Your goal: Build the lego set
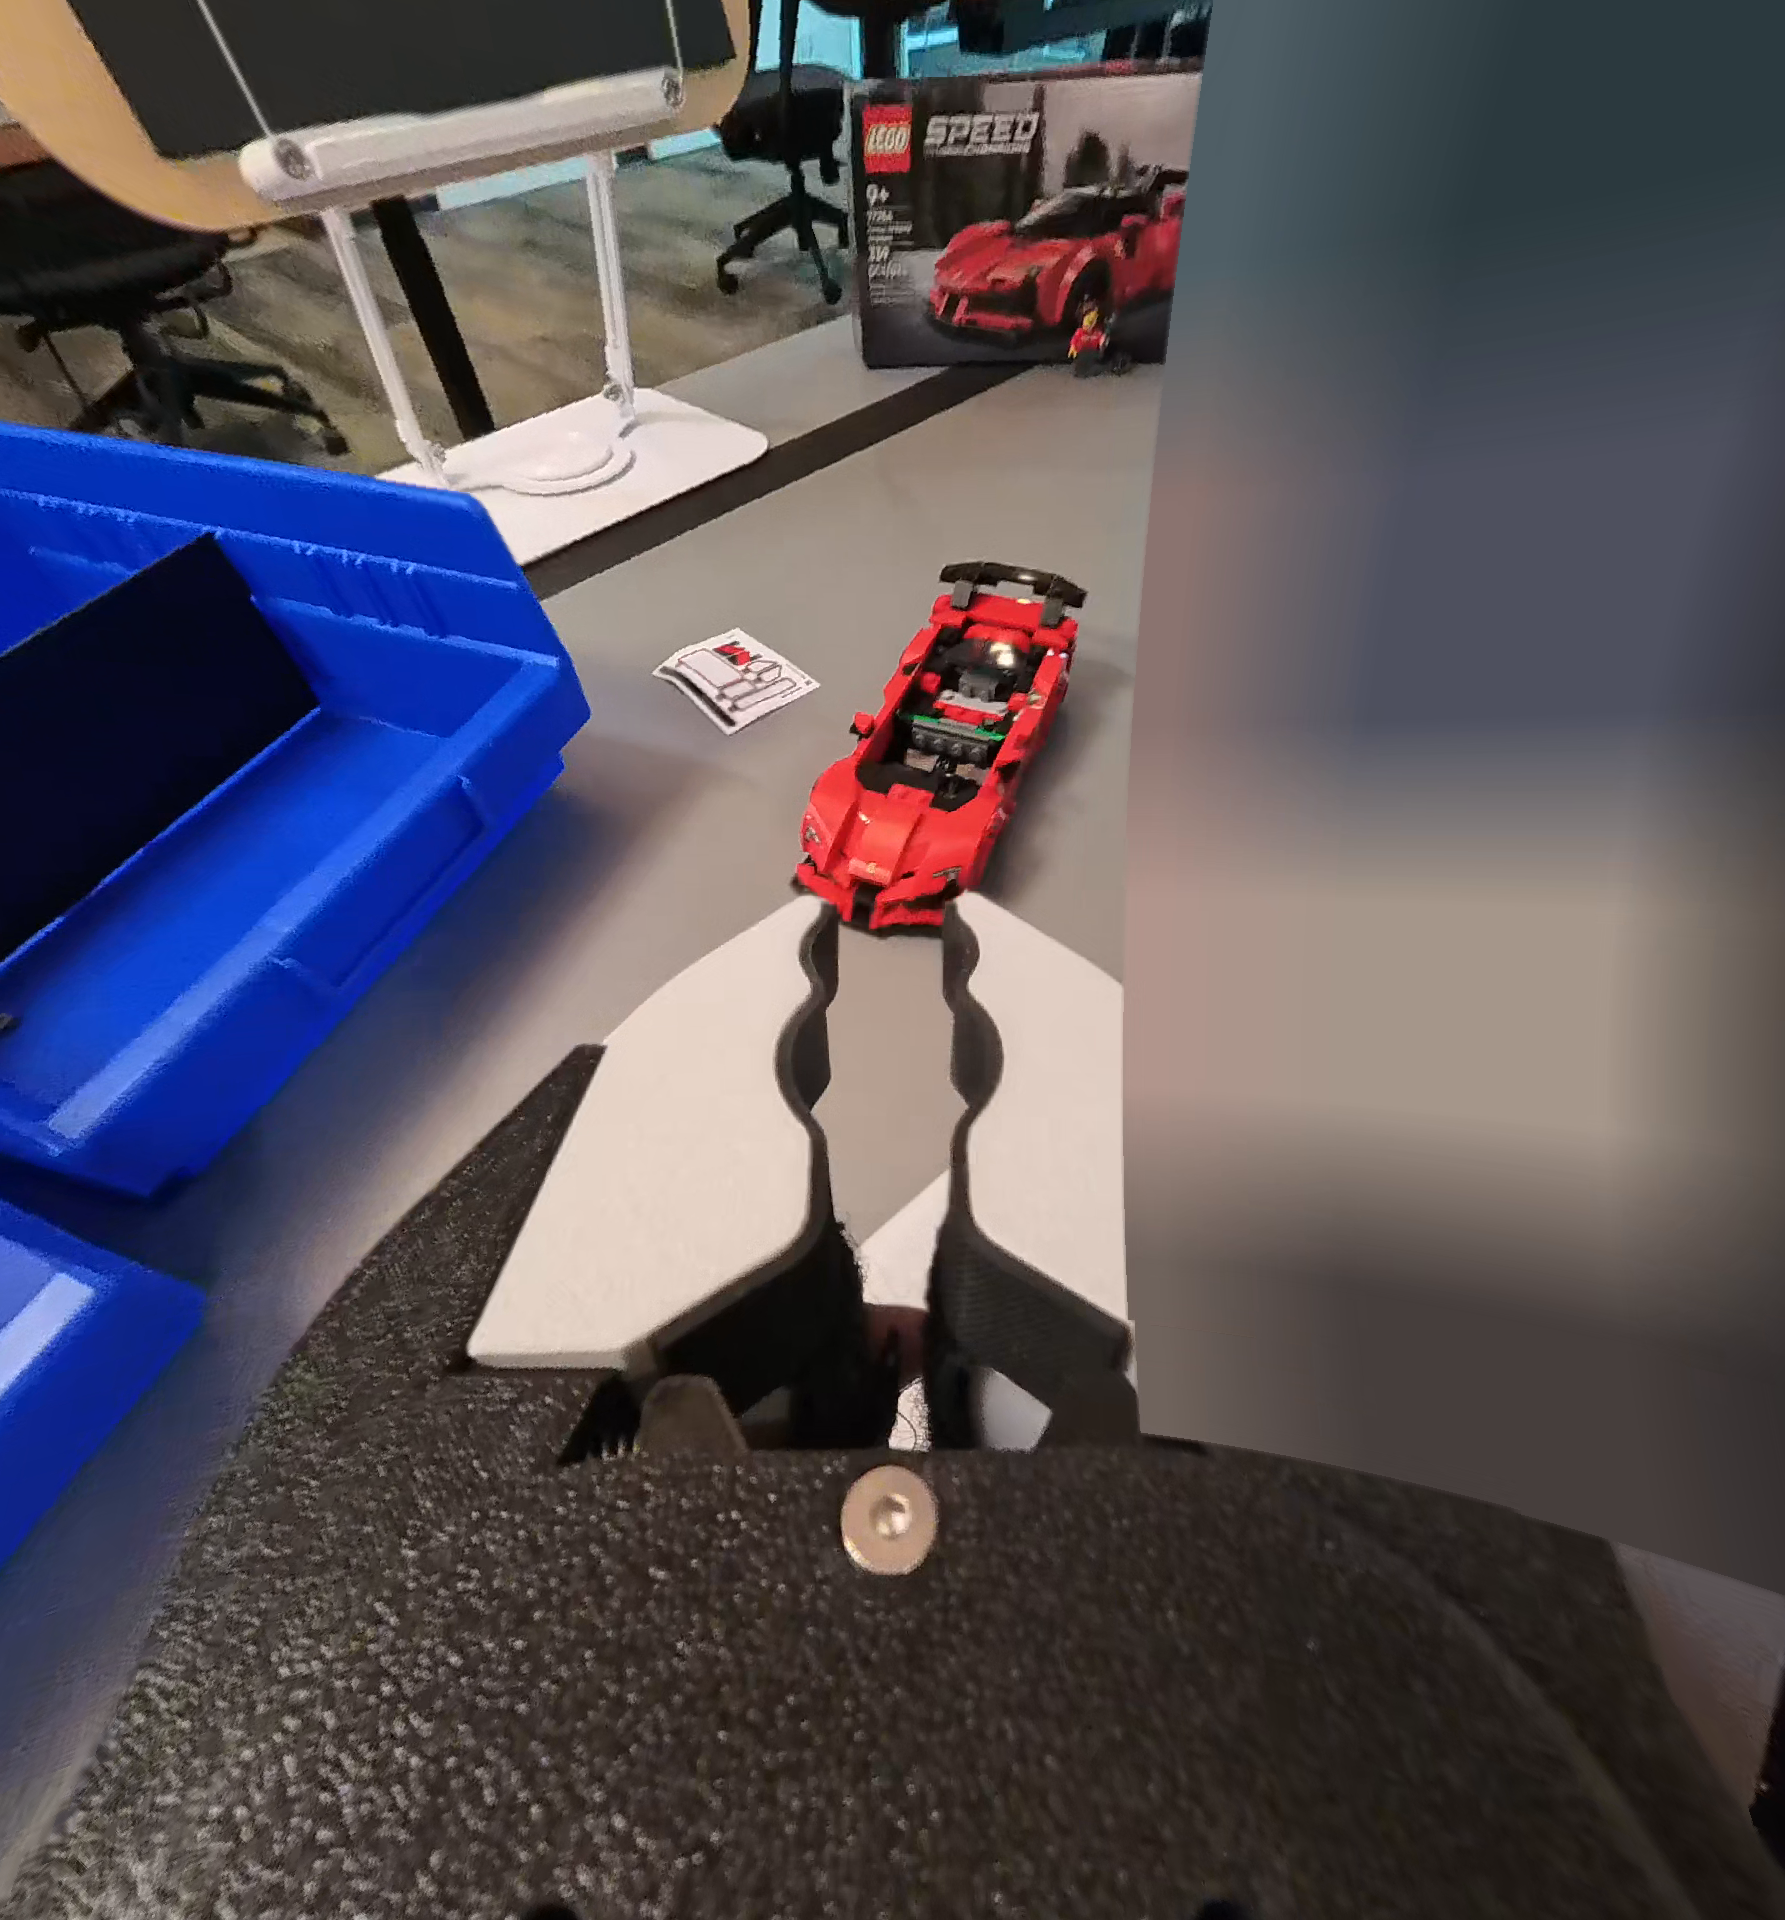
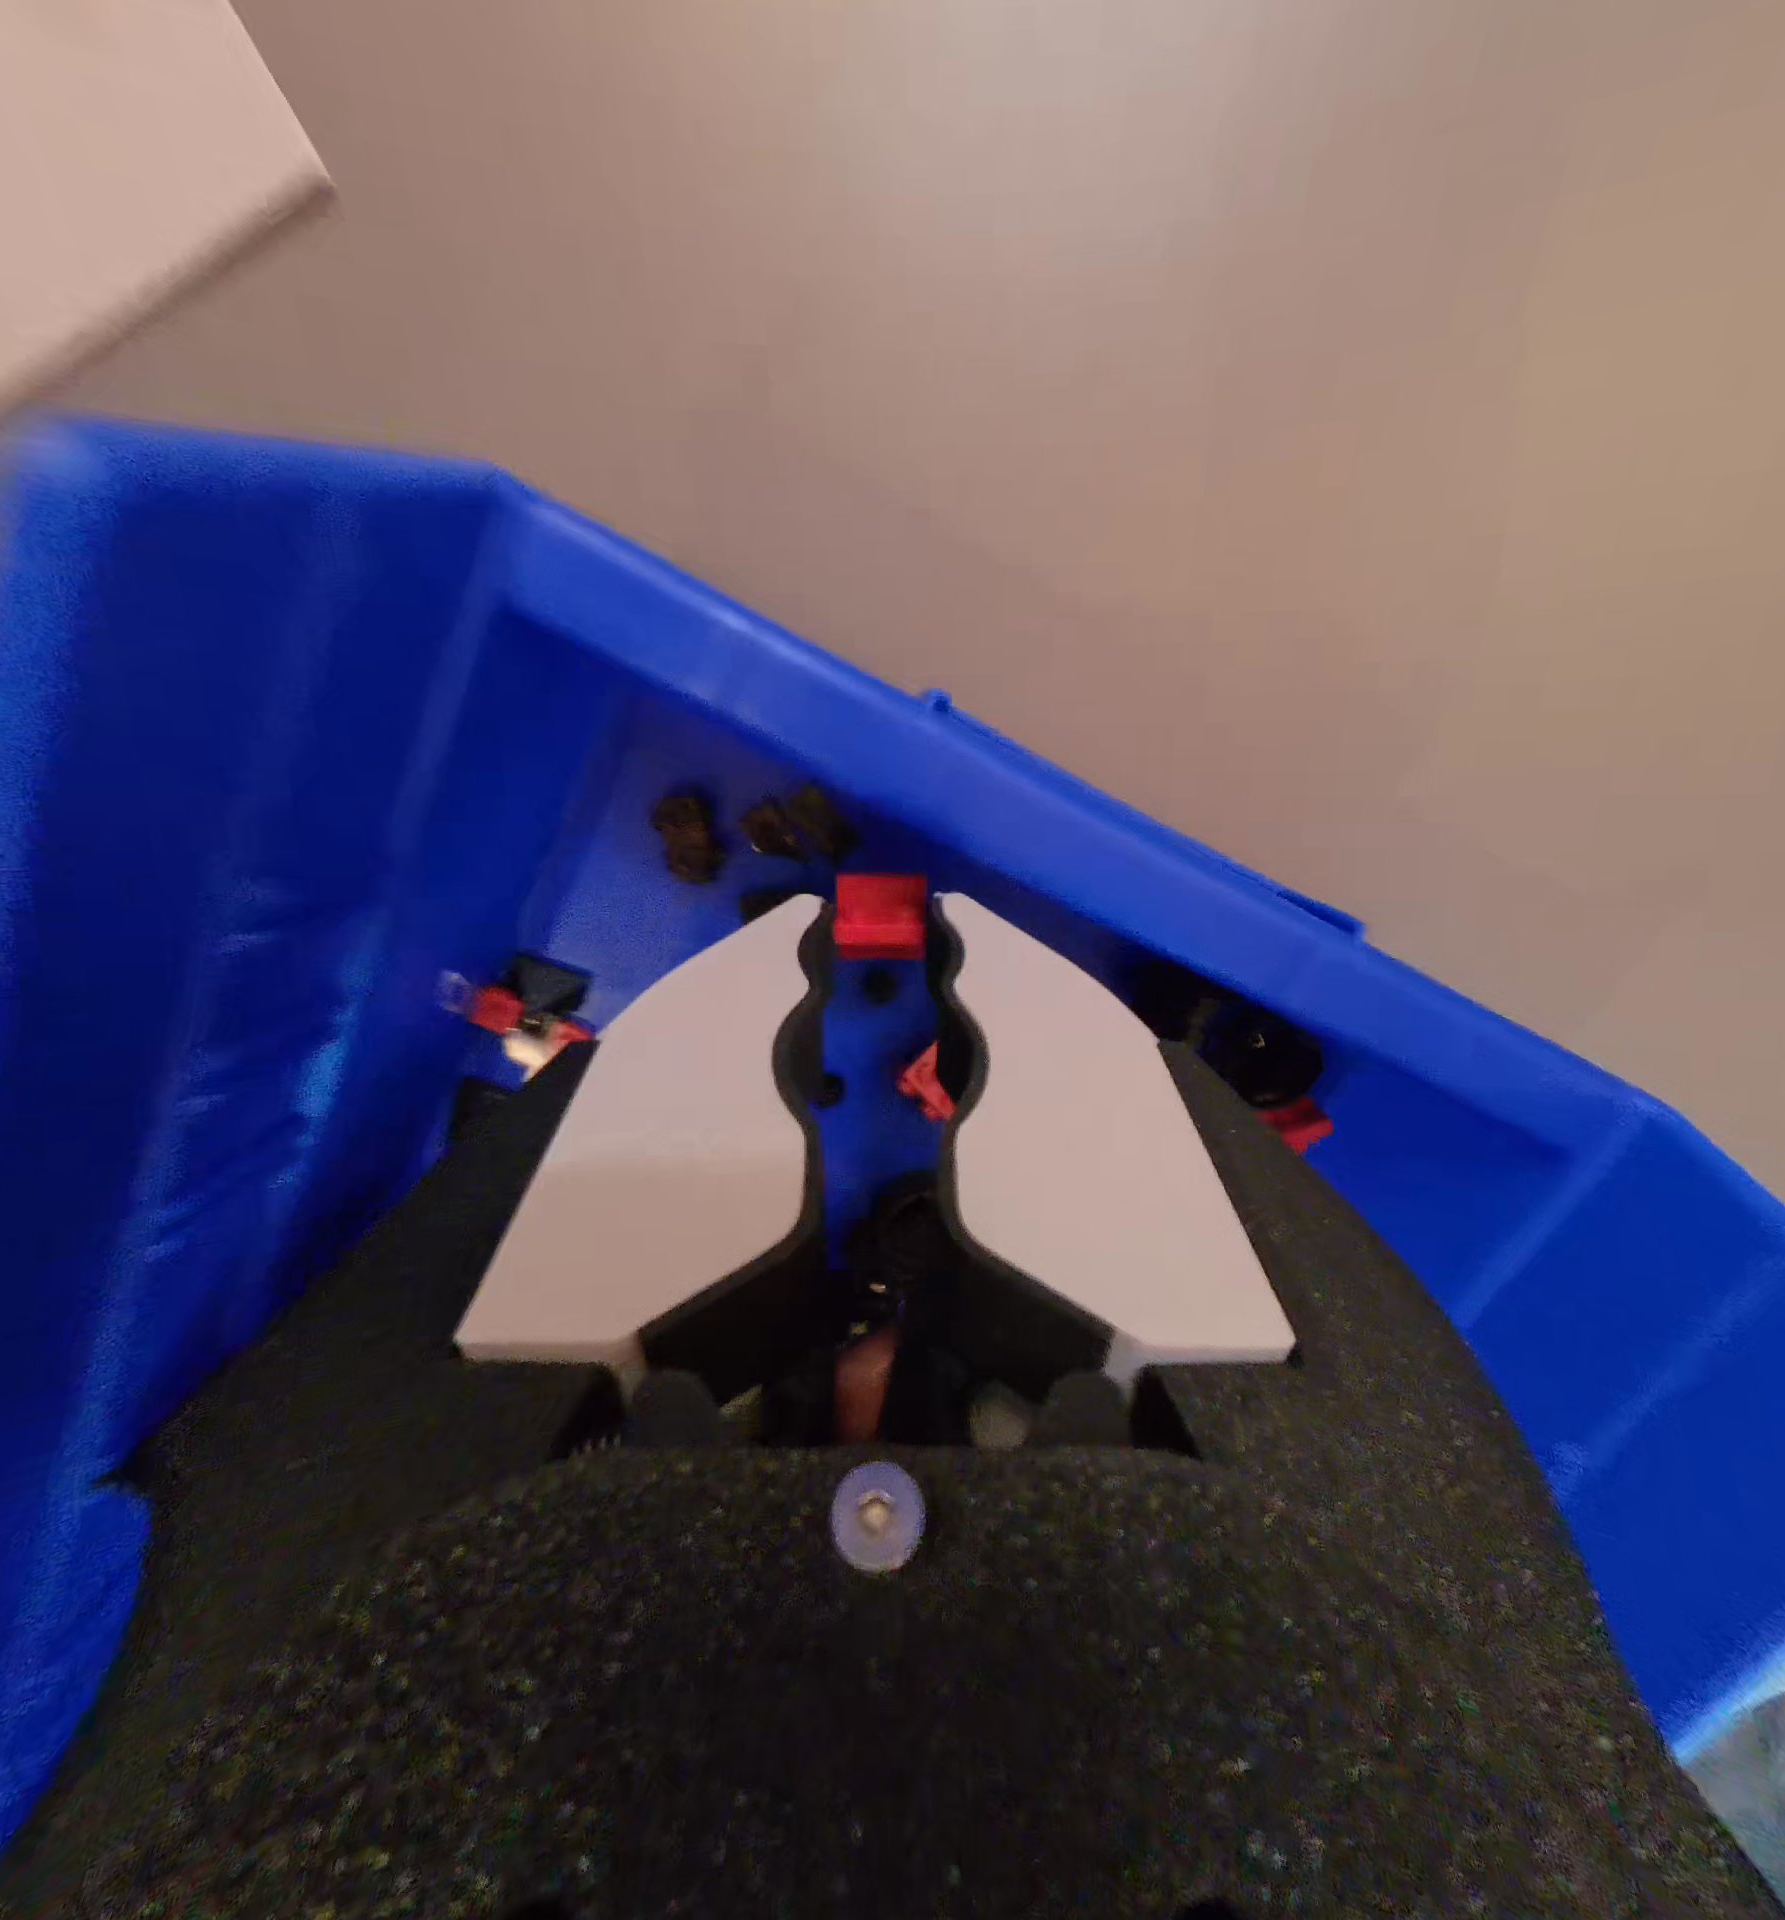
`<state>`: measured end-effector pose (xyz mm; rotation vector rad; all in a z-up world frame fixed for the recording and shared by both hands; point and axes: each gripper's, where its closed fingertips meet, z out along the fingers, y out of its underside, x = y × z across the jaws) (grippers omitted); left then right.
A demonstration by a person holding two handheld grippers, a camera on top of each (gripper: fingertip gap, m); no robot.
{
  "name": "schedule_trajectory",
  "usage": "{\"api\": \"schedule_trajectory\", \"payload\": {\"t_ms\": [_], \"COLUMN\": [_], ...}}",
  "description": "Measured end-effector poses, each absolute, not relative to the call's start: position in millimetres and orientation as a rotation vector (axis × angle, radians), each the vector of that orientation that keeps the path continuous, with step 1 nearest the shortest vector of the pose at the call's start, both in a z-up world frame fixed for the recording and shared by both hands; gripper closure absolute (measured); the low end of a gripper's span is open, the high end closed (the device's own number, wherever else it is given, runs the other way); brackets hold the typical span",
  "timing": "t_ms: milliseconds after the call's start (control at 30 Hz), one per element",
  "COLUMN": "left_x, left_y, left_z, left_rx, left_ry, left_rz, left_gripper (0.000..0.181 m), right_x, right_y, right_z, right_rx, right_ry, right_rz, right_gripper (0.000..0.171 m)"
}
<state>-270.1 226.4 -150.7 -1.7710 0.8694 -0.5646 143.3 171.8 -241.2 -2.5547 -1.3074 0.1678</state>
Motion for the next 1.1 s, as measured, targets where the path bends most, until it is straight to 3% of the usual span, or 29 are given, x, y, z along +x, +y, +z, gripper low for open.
{"api": "schedule_trajectory", "payload": {"t_ms": [200, 367, 533, 700, 1100], "left_x": [-249, -207, -186, -177, -139], "left_y": [225, 181, 109, 63, 35], "left_z": [-146, -145, -147, -149, -168], "left_rx": [-1.649, -1.455, -1.350, -1.305, -1.386], "left_ry": [0.745, 1.056, 1.290, 1.322, 1.404], "left_rz": [-0.721, -0.831, -1.179, -1.392, -1.526], "left_gripper": [0.147, 0.141, 0.144, 0.146, 0.151], "right_x": [79, -22, -107, -149, -153], "right_y": [162, 116, 71, 49, 45], "right_z": [-118, -48, -91, -139, -140], "right_rx": [-2.238, -1.890, -1.559, -1.453, -1.371], "right_ry": [-0.888, -0.715, -1.089, -1.092, -0.902], "right_rz": [0.548, 1.071, 0.976, 1.118, 1.305], "right_gripper": [0.154, 0.155, 0.154, 0.155, 0.155]}}
